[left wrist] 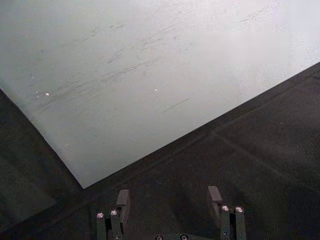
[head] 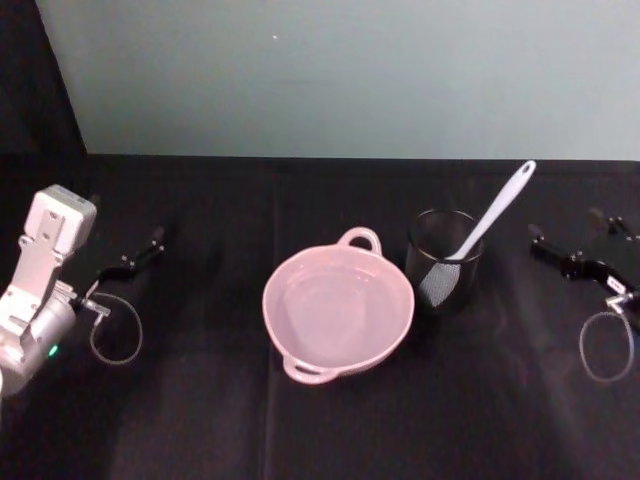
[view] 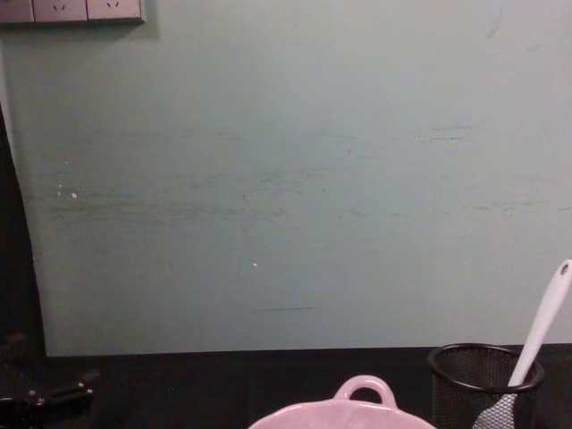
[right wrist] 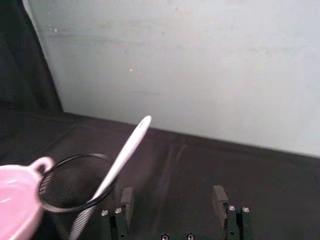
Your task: Use the one hand to pick up the spoon and stir the clear water in the bowl.
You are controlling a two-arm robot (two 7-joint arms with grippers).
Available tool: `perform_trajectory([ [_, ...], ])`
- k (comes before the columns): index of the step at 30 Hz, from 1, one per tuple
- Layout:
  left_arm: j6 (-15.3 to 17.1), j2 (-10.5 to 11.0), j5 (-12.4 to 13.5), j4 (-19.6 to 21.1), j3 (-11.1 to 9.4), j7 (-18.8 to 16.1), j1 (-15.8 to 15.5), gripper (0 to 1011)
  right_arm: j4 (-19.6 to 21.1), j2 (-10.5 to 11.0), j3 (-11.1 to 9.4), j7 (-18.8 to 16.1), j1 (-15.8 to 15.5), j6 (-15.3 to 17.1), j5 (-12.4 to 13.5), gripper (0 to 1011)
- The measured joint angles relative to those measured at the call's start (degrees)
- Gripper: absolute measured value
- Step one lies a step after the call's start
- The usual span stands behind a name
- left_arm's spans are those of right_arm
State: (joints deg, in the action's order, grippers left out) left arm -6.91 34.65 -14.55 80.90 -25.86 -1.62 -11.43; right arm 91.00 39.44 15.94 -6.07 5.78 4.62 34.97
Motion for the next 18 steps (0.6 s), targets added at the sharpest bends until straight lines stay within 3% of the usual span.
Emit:
perform_trajectory([
  [7, 0.0, 0.0, 0.0, 0.0, 0.0, 0.0, 0.0, 1011, -9.32, -3.93, 1.98, -2.77, 5.1, -8.74, -5.47, 1004],
  [18, 0.0, 0.0, 0.0, 0.0, 0.0, 0.0, 0.0, 1011, -16.68, -7.29, 3.54, -5.76, 8.2, -8.9, -7.34, 1004],
])
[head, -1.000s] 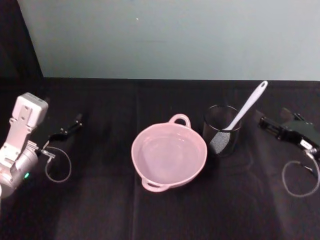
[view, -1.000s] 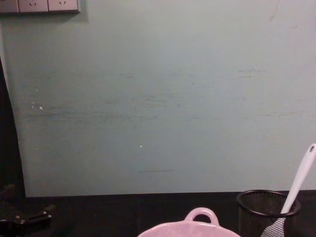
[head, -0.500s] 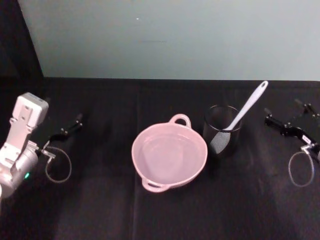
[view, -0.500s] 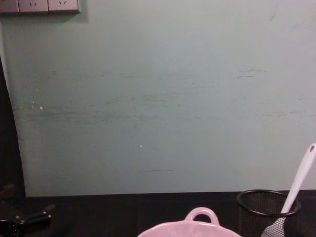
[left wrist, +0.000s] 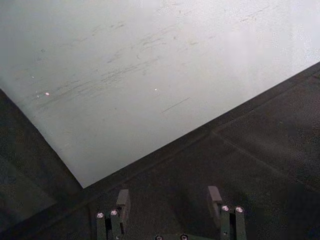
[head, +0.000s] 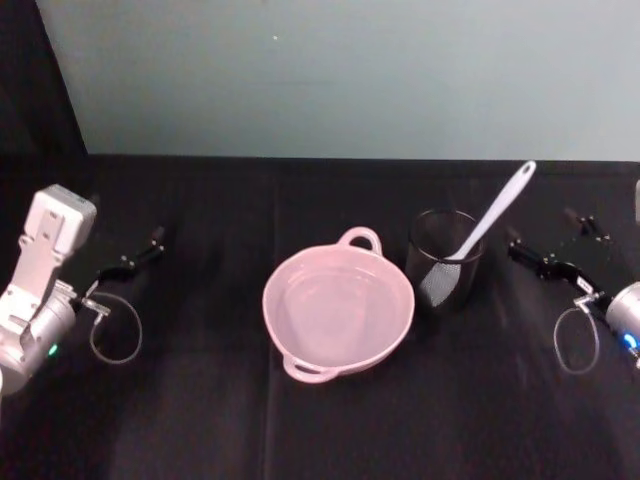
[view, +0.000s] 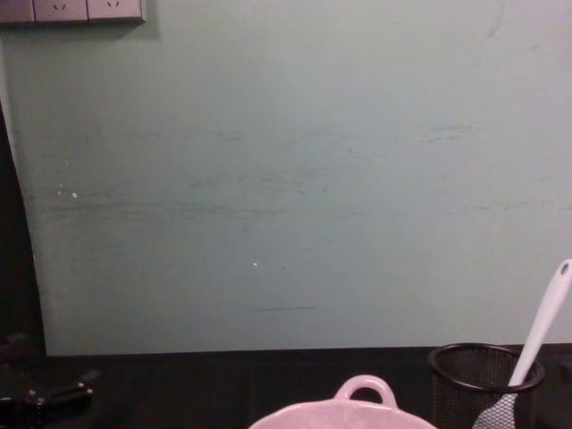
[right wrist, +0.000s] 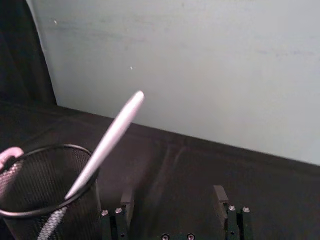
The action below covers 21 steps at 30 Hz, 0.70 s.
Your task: Use the one hand to pick up the spoon and stir the clear water in the bowl.
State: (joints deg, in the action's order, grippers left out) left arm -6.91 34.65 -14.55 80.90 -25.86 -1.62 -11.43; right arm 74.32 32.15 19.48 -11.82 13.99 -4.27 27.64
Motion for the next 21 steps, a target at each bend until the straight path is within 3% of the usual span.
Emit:
perform_trajectory([
  [6, 0.0, 0.0, 0.0, 0.0, 0.0, 0.0, 0.0, 1011, -0.03, -0.5, -0.88, 0.31, -0.19, 1.21, -0.44, 1004],
  [21, 0.0, 0.0, 0.0, 0.0, 0.0, 0.0, 0.0, 1011, -0.12, -0.47, -0.78, 0.23, -0.2, 1.06, -0.2, 1004],
])
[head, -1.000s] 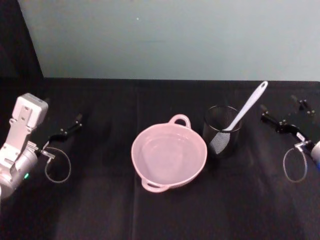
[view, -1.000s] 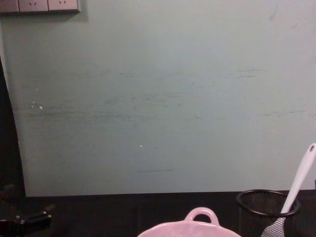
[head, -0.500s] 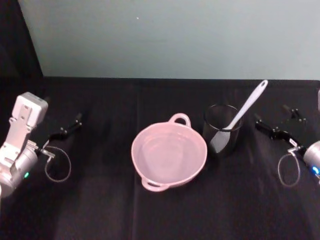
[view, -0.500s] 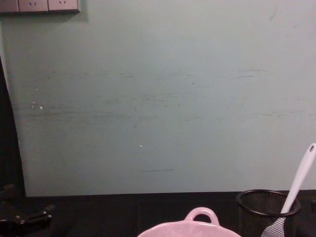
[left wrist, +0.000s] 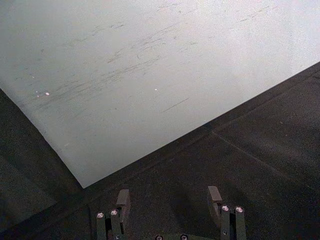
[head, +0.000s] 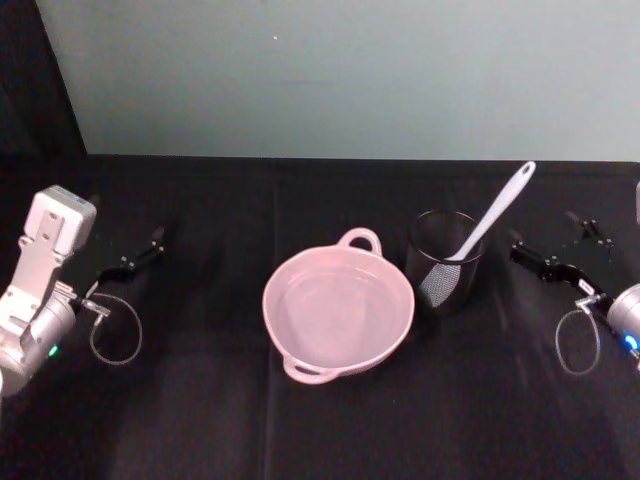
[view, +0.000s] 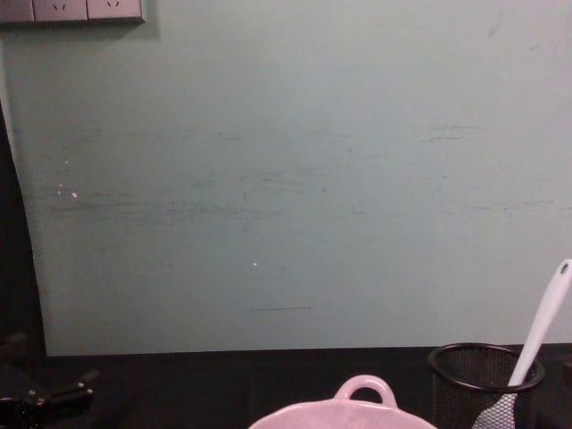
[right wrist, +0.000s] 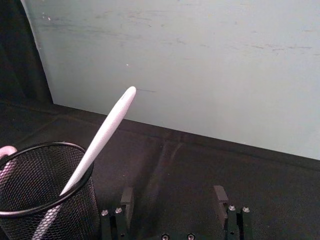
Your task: Use the one hand to pick up the spoon and stir the clear water in the bowl.
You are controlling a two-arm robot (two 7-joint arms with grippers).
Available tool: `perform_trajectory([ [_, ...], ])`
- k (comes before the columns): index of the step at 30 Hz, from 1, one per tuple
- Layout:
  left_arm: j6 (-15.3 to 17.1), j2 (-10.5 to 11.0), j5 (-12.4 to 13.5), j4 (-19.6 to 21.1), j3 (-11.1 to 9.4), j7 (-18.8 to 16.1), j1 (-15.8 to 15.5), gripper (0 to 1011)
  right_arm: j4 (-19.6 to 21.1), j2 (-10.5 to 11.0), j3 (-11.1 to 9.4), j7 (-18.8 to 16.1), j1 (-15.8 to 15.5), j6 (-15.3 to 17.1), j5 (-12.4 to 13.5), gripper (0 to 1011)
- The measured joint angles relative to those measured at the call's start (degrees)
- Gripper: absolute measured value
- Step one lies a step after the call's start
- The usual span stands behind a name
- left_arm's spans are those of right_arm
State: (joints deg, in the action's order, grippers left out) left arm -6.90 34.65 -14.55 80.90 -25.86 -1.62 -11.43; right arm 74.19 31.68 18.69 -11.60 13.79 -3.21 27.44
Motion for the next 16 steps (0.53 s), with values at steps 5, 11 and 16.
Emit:
perform_trajectory([
  [5, 0.0, 0.0, 0.0, 0.0, 0.0, 0.0, 0.0, 1011, -0.04, 0.02, 0.04, -0.03, 0.0, -0.07, 0.07, 1004],
  [11, 0.0, 0.0, 0.0, 0.0, 0.0, 0.0, 0.0, 1011, -0.07, 0.04, 0.08, -0.05, 0.0, -0.11, 0.11, 1004],
  [16, 0.0, 0.0, 0.0, 0.0, 0.0, 0.0, 0.0, 1011, -0.06, 0.04, 0.08, -0.07, 0.0, -0.15, 0.14, 1004],
])
